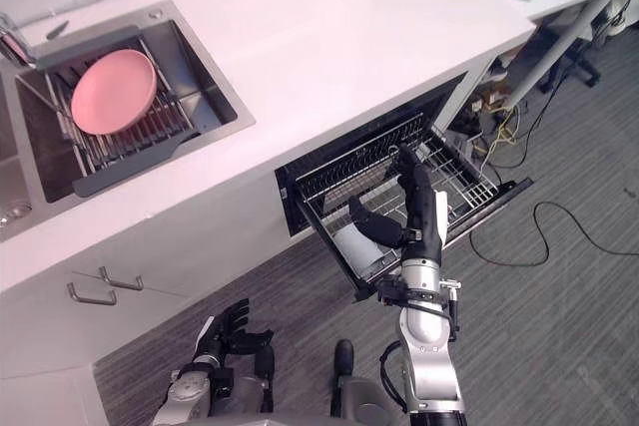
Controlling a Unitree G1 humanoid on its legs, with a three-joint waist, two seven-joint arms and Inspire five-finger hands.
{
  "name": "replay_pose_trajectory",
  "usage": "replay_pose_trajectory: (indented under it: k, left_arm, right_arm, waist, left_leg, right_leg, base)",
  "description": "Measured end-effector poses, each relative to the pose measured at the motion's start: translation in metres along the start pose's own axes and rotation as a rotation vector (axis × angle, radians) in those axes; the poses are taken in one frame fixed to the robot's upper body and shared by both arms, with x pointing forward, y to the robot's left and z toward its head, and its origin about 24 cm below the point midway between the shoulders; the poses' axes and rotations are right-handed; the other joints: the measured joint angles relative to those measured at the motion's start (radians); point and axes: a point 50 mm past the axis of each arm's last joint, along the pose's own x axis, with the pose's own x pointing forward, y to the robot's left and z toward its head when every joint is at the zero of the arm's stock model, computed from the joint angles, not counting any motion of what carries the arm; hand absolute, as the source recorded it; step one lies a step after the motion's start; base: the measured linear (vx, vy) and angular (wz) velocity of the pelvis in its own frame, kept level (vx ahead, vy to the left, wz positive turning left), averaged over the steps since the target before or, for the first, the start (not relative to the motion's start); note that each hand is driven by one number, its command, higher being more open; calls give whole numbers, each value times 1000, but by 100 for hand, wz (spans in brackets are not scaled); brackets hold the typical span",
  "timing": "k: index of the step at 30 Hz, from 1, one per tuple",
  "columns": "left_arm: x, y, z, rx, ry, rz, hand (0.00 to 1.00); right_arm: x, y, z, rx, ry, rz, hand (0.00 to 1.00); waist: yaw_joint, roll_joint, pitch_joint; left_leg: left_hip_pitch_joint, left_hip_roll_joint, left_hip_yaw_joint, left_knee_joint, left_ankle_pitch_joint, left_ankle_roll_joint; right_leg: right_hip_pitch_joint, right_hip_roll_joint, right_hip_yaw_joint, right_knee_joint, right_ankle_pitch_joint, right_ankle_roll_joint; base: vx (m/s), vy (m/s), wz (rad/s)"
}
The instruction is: Walk over to the sink, pick up the cup, carry it to the dishwasher, place the cup inside the dishwasher, then close the dishwasher door
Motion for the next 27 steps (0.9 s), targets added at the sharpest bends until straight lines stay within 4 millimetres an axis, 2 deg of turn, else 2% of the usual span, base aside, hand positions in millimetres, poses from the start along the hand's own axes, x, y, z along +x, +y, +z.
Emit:
replay_pose_trajectory:
  k: [5, 9, 12, 13, 16, 19, 21, 23, 24, 25, 26, 27]
  left_arm:
    - [-4, 7, -18, -2, 75, 19, 90]
    - [-8, 10, -28, 3, 110, 26, 90]
    - [-7, 12, -25, 12, 103, 29, 90]
    - [-6, 12, -24, 38, 100, 23, 90]
    - [-5, 9, -24, 61, 99, 8, 90]
    - [-5, 9, -24, 60, 98, 14, 90]
    - [-6, 8, -24, 61, 101, 13, 90]
    - [-6, 10, -25, 68, 103, 14, 90]
    - [-6, 13, -25, 79, 105, 16, 90]
    - [-6, 13, -25, 87, 105, 13, 90]
    - [-7, 12, -27, 92, 110, 8, 90]
    - [-7, 13, -27, 100, 110, 7, 90]
  right_arm:
    - [-5, 15, 0, 7, -4, 81, 90]
    - [-6, 19, 2, -26, -21, 113, 90]
    - [-6, 15, 4, -75, -35, 114, 90]
    - [-5, 12, 4, -103, -39, 105, 90]
    - [-2, 3, 4, -145, -49, 79, 90]
    - [9, 3, 11, -181, -95, 80, 90]
    - [10, 3, 12, -193, -104, 81, 90]
    - [11, 1, 9, -205, -91, 73, 90]
    - [12, 0, 4, -210, -72, 65, 90]
    - [13, -2, 2, -214, -63, 61, 90]
    - [15, -3, -1, -225, -47, 60, 90]
    - [16, -4, -3, -232, -35, 52, 90]
  waist:
    - [-11, 10, -54]
    - [-10, 16, -60]
    - [-6, 15, -60]
    - [-11, 17, -60]
    - [-12, 25, -63]
    - [-1, 26, -64]
    - [-1, 24, -65]
    - [-6, 11, -59]
    - [-12, -4, -59]
    - [-13, -8, -60]
    - [-18, -7, -61]
    - [-27, -8, -61]
  left_leg:
    - [21, -2, -20, -2, -1, -2]
    - [18, -8, -65, 11, -1, -2]
    - [-35, -16, -106, 40, -12, -2]
    - [-51, 30, 64, 51, -20, 9]
    - [-56, 77, 219, 81, -10, 15]
    - [-30, 31, 205, 54, 11, 24]
    - [-13, 5, 197, 39, 4, 34]
    - [8, -39, 188, 30, -24, 54]
    - [31, -67, 176, 22, -34, 64]
    - [42, -79, 163, 18, -38, 68]
    - [50, -86, 150, 19, -46, 75]
    - [58, -91, 120, 34, -59, 80]
  right_leg:
    - [40, -1, -18, -23, 3, 3]
    - [69, -7, -56, -32, 0, 3]
    - [70, -20, -131, -30, -6, 3]
    - [80, -33, -186, -29, -13, 7]
    - [92, -56, -240, -10, -35, 24]
    - [98, -97, -255, 27, -59, 51]
    - [104, -125, -261, 51, -76, 69]
    - [88, -186, -271, 161, -147, 96]
    - [81, -227, -273, 244, -192, 109]
    - [70, -244, -268, 290, -204, 107]
    - [29, -260, -227, 401, -201, 91]
    - [-11, -263, -155, 516, -185, 62]
  base:
    - [-14, -4, 12]
    - [-12, -4, 34]
    - [-43, -3, 77]
    - [-38, 9, 89]
    - [20, 49, 75]
    - [54, 114, 30]
    - [58, 125, 17]
    - [77, 166, 31]
    - [103, 124, 30]
    - [117, 104, 34]
    - [128, 122, 46]
    - [144, 123, 54]
